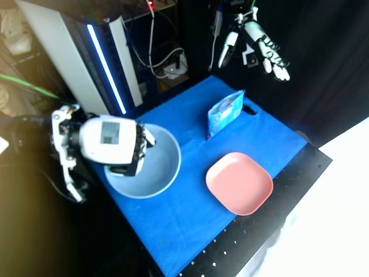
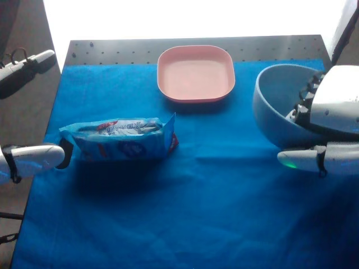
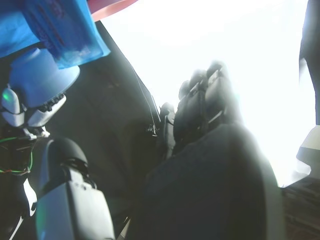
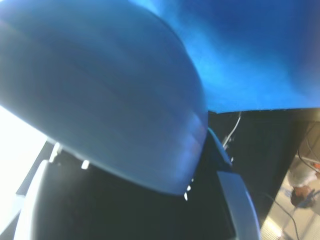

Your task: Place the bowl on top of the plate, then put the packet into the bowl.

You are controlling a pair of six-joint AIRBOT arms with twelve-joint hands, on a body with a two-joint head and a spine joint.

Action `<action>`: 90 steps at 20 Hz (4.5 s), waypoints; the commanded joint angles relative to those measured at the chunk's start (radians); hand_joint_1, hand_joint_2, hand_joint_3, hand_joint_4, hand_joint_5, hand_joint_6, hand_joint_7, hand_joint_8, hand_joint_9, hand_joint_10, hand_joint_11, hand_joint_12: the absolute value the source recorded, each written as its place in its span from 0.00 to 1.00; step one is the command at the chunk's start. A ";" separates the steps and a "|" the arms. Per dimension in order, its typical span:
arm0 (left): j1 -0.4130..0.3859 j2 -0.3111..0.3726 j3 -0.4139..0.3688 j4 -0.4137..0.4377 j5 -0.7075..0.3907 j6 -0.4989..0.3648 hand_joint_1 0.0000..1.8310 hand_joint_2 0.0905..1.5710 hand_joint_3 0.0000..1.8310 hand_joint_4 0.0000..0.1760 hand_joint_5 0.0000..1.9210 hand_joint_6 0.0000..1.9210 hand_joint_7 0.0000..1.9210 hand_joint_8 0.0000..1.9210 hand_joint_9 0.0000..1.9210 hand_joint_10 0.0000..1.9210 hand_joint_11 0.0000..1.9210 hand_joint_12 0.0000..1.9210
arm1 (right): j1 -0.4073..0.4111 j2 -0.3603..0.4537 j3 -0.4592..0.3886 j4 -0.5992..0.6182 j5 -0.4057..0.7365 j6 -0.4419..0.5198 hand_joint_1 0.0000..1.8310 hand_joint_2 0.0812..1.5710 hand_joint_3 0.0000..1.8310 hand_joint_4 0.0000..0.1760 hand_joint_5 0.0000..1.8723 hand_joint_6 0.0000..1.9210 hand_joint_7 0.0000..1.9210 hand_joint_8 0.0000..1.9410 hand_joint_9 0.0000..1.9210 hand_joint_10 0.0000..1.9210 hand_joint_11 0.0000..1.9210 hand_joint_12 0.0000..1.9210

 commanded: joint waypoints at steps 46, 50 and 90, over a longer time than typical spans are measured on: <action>-0.040 -0.024 0.041 0.030 -0.100 -0.028 0.29 0.61 0.00 0.79 0.07 0.00 0.05 0.00 0.03 0.00 0.03 0.03 | 0.319 -0.556 0.487 0.057 -0.156 -0.001 0.09 0.84 0.00 0.00 0.38 0.01 0.49 0.10 0.47 0.47 0.39 0.81; -0.040 -0.024 0.038 0.029 -0.102 -0.030 0.30 0.61 0.00 0.79 0.06 0.00 0.05 0.00 0.03 0.00 0.03 0.04 | 0.315 -0.547 0.477 0.057 -0.156 -0.001 0.00 0.78 0.00 0.00 0.18 0.00 0.24 0.00 0.40 0.07 0.25 0.53; -0.355 -0.248 0.247 0.305 0.369 -0.114 0.67 0.64 0.00 0.00 0.63 0.07 0.53 0.45 0.55 0.24 0.38 0.65 | -0.253 -0.045 -0.039 0.594 0.636 -0.001 0.04 0.77 0.00 0.47 0.00 0.00 0.00 0.00 0.00 0.00 0.00 0.00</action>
